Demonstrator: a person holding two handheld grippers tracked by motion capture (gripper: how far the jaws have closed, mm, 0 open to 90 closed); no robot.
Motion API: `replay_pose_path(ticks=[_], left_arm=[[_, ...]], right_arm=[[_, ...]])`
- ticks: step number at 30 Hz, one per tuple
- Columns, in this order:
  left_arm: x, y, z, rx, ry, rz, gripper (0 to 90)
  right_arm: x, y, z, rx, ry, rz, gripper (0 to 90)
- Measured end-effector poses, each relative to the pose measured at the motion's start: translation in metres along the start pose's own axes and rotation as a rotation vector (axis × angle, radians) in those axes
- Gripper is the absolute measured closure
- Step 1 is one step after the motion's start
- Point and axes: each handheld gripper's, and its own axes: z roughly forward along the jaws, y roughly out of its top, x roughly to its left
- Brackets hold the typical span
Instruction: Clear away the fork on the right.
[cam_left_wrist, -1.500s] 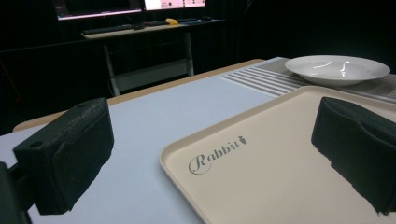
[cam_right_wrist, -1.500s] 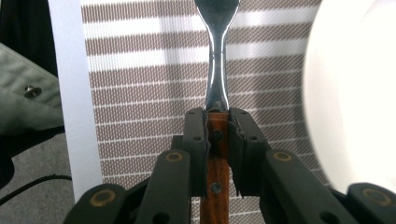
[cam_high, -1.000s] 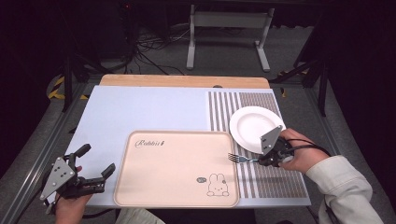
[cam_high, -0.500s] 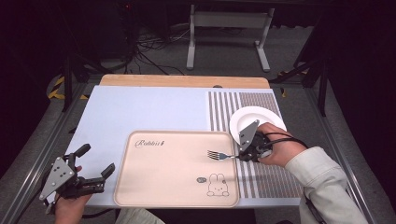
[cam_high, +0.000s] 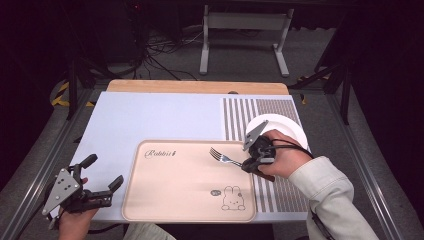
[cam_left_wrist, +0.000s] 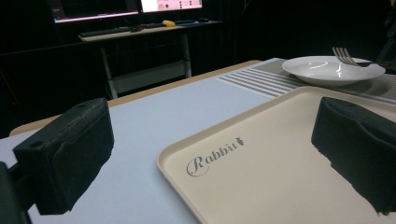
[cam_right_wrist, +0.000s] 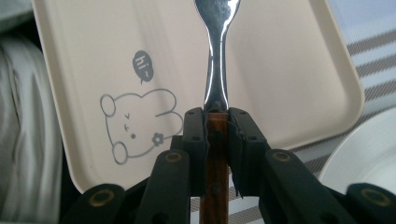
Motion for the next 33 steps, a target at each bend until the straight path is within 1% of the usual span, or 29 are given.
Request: replay_pose_path(ticks=[1, 2, 3, 4, 6, 8, 9, 12, 13, 14, 15, 16, 17, 19, 20, 23, 24, 26, 28, 30, 33], left_arm=[[0.000, 0.000, 0.000, -0.001, -0.001, 0.002, 0.0], [0.000, 0.000, 0.000, -0.001, -0.001, 0.002, 0.0], [0.000, 0.000, 0.000, -0.002, -0.001, 0.002, 0.0], [0.000, 0.000, 0.000, 0.000, -0.001, 0.002, 0.0], [0.000, 0.000, 0.000, -0.003, -0.004, 0.000, 0.0], [0.000, 0.001, 0.000, -0.007, -0.004, 0.002, 0.0], [0.000, 0.001, 0.000, -0.007, -0.005, 0.002, 0.0], [0.000, 0.000, 0.000, -0.005, -0.004, 0.003, 0.0], [0.000, 0.001, 0.000, -0.006, -0.004, 0.004, 0.0], [0.000, 0.001, 0.000, -0.007, -0.005, 0.004, 0.0], [0.000, 0.001, 0.000, -0.010, -0.007, 0.002, 0.0], [0.000, 0.001, 0.000, -0.012, -0.011, 0.002, 0.0], [0.000, 0.001, -0.001, -0.011, -0.014, 0.002, 0.0], [0.000, 0.001, -0.001, -0.010, -0.015, 0.004, 0.0], [0.000, 0.001, -0.001, -0.011, -0.016, 0.004, 0.0], [0.000, 0.001, -0.001, -0.013, -0.016, 0.005, 0.0], [0.000, 0.002, -0.001, -0.015, -0.018, 0.004, 0.0], [0.000, 0.002, -0.002, -0.022, -0.025, 0.002, 0.0], [-0.001, 0.002, -0.002, -0.022, -0.025, 0.005, 0.0], [0.000, 0.002, -0.002, -0.021, -0.027, 0.008, 0.0], [0.000, 0.002, -0.002, -0.022, -0.027, 0.007, 0.0]], right_arm=[[0.002, 0.002, 0.000, -0.006, 0.003, 0.072, 78.6], [0.002, 0.002, 0.000, -0.006, 0.003, 0.072, 78.6], [0.003, 0.003, 0.000, -0.007, -0.004, 0.096, 78.6], [0.004, 0.004, 0.001, -0.013, -0.008, 0.140, 78.6], [0.006, 0.006, 0.001, -0.030, -0.010, 0.195, 78.6], [0.009, 0.009, 0.002, -0.039, -0.033, 0.227, 78.5], [0.010, 0.010, 0.003, -0.050, -0.031, 0.244, 78.5], [0.013, 0.014, 0.004, -0.062, -0.050, 0.323, 78.6], [0.013, 0.015, 0.004, -0.059, -0.055, 0.340, 78.6], [0.014, 0.015, 0.004, -0.060, -0.062, 0.367, 78.5], [0.014, 0.016, 0.004, -0.064, -0.062, 0.405, 78.6], [0.015, 0.017, 0.005, -0.072, -0.051, 0.446, 78.6], [0.015, 0.018, 0.005, -0.074, -0.044, 0.462, 78.6], [0.016, 0.019, 0.007, -0.079, -0.050, 0.494, 78.6], [0.016, 0.020, 0.008, -0.079, -0.061, 0.520, 78.6], [0.019, 0.021, 0.009, -0.088, -0.093, 0.557, 78.6], [0.020, 0.022, 0.009, -0.096, -0.099, 0.579, 78.6], [0.020, 0.021, 0.009, -0.114, -0.083, 0.640, 78.6], [0.021, 0.021, 0.010, -0.113, -0.102, 0.694, 78.6], [0.020, 0.021, 0.011, -0.112, -0.100, 0.725, 78.6], [0.020, 0.021, 0.014, -0.103, -0.108, 0.733, 78.6]])
